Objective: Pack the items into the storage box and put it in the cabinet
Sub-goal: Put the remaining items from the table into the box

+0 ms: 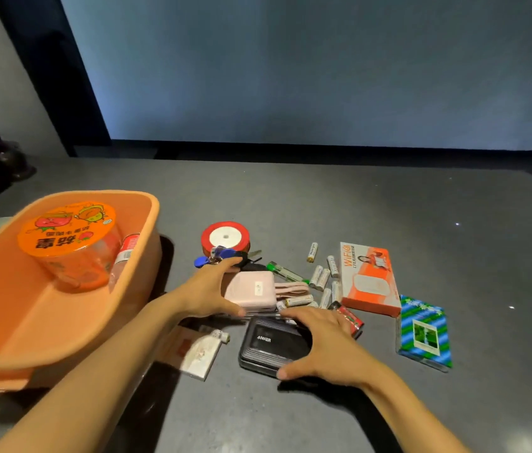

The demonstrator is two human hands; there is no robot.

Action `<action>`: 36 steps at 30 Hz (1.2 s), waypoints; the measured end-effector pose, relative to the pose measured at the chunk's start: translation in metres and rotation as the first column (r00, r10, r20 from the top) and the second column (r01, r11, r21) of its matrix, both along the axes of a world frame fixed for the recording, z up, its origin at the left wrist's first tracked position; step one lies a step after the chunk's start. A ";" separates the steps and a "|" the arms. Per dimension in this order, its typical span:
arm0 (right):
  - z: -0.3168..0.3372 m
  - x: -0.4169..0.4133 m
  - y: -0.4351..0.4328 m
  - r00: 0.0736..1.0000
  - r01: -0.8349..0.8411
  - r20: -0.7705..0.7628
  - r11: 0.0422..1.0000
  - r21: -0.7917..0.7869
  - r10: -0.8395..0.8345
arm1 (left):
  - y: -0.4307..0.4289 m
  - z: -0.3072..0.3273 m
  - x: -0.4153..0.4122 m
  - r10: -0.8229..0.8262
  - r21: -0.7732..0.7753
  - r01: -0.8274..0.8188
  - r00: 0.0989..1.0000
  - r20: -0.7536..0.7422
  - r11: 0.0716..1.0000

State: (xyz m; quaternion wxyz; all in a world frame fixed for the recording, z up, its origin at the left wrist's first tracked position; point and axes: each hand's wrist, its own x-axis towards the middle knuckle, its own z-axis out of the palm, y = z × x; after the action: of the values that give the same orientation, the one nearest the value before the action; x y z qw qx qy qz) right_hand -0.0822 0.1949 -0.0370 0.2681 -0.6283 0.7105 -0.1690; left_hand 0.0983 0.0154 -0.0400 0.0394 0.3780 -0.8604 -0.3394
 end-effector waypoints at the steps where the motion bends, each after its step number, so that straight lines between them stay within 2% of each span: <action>1: -0.002 0.001 0.001 1.000 -0.015 -0.002 1.000 -0.003 0.015 | 0.000 -0.003 -0.001 -0.005 -0.019 0.005 1.000 0.025 1.000; 6: -0.015 0.003 0.000 0.990 -0.054 -0.134 0.998 -0.022 0.051 | -0.002 -0.013 -0.006 0.012 -0.055 -0.008 0.996 0.087 0.998; 10: -0.017 0.005 0.000 0.989 -0.024 -0.145 0.998 -0.050 0.016 | -0.006 -0.012 -0.007 -0.026 -0.077 0.034 0.994 0.107 0.996; 16: -0.010 0.000 0.003 0.991 -0.013 -0.133 0.997 -0.075 0.003 | -0.004 -0.008 -0.009 -0.020 -0.122 0.025 0.999 0.046 0.992; 25: 0.021 -0.020 0.003 0.999 0.041 0.021 0.998 -0.039 -0.040 | -0.001 -0.002 -0.005 0.004 -0.155 -0.016 0.997 -0.076 0.988; 29: 0.029 -0.028 -0.001 0.996 0.070 0.058 0.996 -0.054 -0.067 | -0.003 0.008 -0.005 0.005 -0.189 -0.019 0.997 -0.078 0.982; 36: 0.059 -0.045 -0.011 0.986 0.067 0.162 0.990 -0.125 -0.046 | -0.001 0.055 -0.005 0.014 -0.225 -0.062 0.978 -0.209 0.972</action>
State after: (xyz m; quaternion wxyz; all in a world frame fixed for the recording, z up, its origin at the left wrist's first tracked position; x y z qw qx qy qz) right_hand -0.1276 0.1843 0.0217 0.2775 -0.6085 0.6919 -0.2722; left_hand 0.0930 0.0142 0.0148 0.1785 0.3501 -0.8778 -0.2738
